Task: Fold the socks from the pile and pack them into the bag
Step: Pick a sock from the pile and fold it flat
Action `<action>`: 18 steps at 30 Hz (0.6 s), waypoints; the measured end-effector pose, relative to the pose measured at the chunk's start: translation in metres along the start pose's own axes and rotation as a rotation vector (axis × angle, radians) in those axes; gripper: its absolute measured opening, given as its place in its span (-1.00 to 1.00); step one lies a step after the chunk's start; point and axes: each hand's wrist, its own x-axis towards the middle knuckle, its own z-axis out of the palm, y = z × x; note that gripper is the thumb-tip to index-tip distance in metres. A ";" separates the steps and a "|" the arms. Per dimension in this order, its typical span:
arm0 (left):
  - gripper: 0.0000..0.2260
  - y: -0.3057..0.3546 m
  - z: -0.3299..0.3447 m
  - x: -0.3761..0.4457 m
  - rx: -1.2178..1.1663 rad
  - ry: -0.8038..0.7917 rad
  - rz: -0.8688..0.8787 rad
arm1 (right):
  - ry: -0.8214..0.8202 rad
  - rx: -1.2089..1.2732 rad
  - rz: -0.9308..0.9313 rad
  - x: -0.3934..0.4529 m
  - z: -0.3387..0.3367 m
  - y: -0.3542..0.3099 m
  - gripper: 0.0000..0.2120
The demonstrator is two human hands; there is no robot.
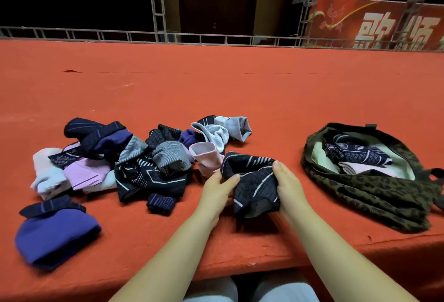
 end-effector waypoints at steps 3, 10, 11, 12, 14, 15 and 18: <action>-0.92 0.011 -0.004 0.009 -0.055 -0.034 0.077 | 0.092 -0.181 -0.019 0.018 -0.010 -0.006 -0.80; -0.82 0.033 -0.031 0.024 -0.210 -0.129 0.056 | -0.102 -0.456 0.075 0.044 -0.042 -0.013 -0.83; -0.80 0.035 -0.033 0.024 -0.249 -0.124 0.053 | -0.129 -0.464 0.079 0.045 -0.044 -0.016 -0.84; -0.78 0.036 -0.035 0.024 -0.288 -0.117 0.057 | -0.155 -0.453 0.084 0.045 -0.045 -0.018 -0.86; -0.74 0.041 -0.033 0.024 -0.347 -0.099 0.062 | -0.195 -0.418 0.092 0.044 -0.046 -0.022 -0.87; -0.72 0.043 -0.030 0.023 -0.362 -0.095 0.059 | -0.209 -0.410 0.098 0.044 -0.046 -0.024 -0.87; -0.73 0.051 -0.025 0.022 -0.336 -0.111 0.064 | -0.265 -0.479 0.092 0.043 -0.048 -0.026 -0.86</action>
